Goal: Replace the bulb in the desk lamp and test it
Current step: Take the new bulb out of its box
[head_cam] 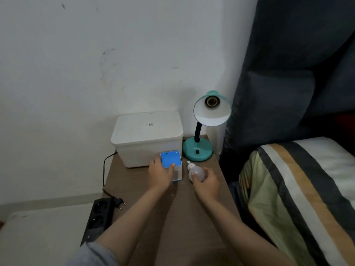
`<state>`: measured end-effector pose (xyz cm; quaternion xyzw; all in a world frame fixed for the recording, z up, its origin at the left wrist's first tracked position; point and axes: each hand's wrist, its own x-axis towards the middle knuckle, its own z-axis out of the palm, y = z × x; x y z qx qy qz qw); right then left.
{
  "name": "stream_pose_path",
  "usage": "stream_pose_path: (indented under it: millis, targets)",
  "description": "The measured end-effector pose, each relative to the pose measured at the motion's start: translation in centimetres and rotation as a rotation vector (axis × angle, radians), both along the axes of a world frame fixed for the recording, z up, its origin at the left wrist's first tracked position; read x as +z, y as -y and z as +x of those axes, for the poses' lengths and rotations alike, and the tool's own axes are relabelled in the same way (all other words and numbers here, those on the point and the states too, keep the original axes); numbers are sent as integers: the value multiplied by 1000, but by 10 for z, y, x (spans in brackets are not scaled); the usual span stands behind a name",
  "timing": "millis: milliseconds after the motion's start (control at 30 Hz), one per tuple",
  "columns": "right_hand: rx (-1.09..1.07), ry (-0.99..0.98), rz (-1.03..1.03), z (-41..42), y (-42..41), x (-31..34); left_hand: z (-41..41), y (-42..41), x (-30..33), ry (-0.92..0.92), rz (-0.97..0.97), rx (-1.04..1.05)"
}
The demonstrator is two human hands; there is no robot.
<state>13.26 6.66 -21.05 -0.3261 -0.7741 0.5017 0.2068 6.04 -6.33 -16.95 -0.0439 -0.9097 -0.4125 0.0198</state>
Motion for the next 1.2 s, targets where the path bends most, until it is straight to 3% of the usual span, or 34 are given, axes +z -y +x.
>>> stream_pose_path:
  millis: [333,467,567,833,1200]
  targets:
    - [41,117,87,-13,0,-7,-1,-1,-9,-56,118,38]
    - [121,-183,316,-9,8,9,1,-1,-10,-43,160,70]
    - [230,-269,315,-17,16,26,2,0,-9,-55,167,70]
    - [443,-19,225,-40,18,38,-2,9,-2,-58,116,-3]
    - [370,46,94,-56,21,29,-8,15,-1,-39,121,-42]
